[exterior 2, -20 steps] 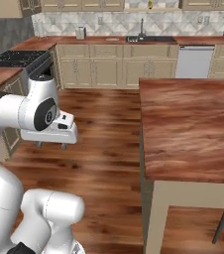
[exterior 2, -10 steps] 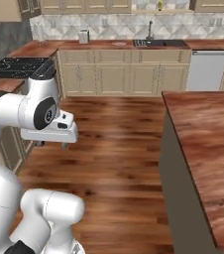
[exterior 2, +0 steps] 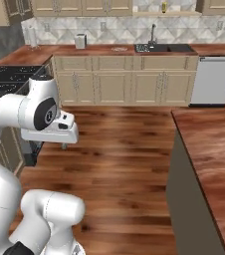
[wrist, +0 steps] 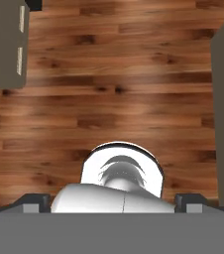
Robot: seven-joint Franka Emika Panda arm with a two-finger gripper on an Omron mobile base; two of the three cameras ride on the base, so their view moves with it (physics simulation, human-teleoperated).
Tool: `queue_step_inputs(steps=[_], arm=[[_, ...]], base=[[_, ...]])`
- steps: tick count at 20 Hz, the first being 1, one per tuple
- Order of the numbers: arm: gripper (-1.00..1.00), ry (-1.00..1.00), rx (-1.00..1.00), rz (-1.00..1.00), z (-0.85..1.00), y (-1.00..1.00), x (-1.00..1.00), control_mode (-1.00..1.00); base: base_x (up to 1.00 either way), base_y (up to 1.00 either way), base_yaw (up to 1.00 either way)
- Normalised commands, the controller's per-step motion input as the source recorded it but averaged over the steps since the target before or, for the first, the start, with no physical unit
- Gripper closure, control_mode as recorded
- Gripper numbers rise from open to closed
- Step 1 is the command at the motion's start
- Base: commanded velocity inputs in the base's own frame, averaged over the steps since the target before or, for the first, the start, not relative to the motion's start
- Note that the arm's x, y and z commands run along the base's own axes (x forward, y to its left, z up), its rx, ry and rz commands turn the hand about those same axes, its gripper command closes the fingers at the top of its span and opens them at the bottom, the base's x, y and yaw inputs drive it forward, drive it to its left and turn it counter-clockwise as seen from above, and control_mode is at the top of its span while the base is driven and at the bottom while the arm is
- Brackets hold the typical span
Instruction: Move the hot dog bun to the plate on the dining table and place the condiment next to that plate. Then navigate to the fridge and take the sausage and place it on the plate as well.
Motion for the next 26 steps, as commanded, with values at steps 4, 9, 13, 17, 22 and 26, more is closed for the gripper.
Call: queue_step_inputs(steps=[4, 9, 13, 17, 22, 26], arm=[[-1.00, 0.00, 0.00, 0.00, 0.00, 0.00, 0.00, 1.00], [-1.00, 0.00, 0.00, 0.00, 0.00, 0.00, 0.00, 1.00], [-1.00, 0.00, 0.00, 0.00, 0.00, 0.00, 0.00, 1.00], [-1.00, 0.00, 0.00, 0.00, 0.00, 0.00, 0.00, 1.00], [-1.00, 0.00, 0.00, 0.00, 0.00, 0.00, 0.00, 1.00], [-1.00, 0.00, 0.00, 0.00, 0.00, 0.00, 0.00, 1.00]], base=[[1.00, 0.00, 0.00], [1.00, 0.00, 0.00], [1.00, 0.00, 0.00], [1.00, 0.00, 0.00], [1.00, 0.03, 0.00], [1.00, 0.01, -0.02]])
